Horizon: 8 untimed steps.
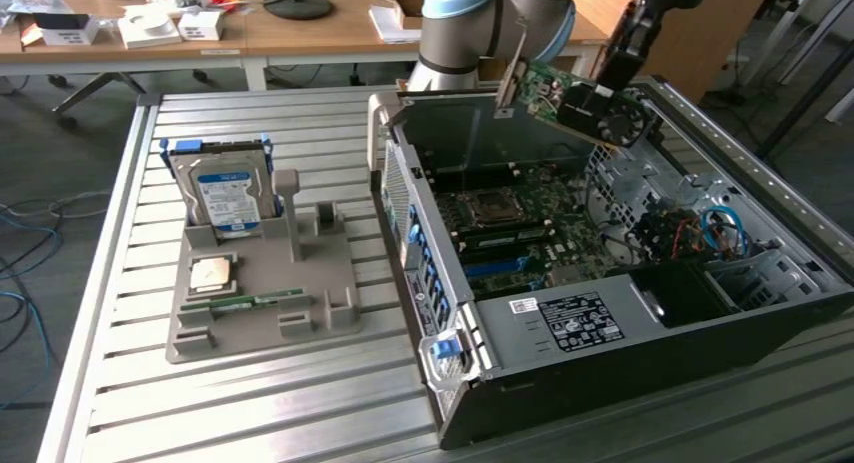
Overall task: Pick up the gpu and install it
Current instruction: 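Insert the gpu into the slot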
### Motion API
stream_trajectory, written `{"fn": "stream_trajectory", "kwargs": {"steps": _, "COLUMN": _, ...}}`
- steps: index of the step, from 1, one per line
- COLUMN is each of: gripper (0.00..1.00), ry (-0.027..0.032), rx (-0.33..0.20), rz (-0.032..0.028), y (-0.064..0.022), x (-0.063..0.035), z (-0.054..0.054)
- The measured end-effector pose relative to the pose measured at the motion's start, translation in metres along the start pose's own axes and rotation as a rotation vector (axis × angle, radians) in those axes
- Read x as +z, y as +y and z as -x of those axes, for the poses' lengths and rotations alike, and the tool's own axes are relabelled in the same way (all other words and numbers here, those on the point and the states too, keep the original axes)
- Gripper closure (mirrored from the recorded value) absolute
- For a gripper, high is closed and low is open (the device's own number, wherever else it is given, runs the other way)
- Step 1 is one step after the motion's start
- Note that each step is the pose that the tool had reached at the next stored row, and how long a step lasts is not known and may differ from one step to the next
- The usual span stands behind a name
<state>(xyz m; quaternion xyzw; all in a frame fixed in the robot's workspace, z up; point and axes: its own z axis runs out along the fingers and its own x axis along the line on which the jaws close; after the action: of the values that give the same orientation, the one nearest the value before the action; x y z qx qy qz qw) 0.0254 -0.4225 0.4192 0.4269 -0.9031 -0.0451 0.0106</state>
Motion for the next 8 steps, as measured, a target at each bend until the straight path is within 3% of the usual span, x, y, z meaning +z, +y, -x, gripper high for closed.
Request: {"fn": "stream_trajectory", "kwargs": {"steps": 8, "gripper": 0.74, "ry": 0.0131, "rx": -0.143, "rz": 0.0028, "y": 0.0000, "x": 0.0002, "z": 0.0000}}
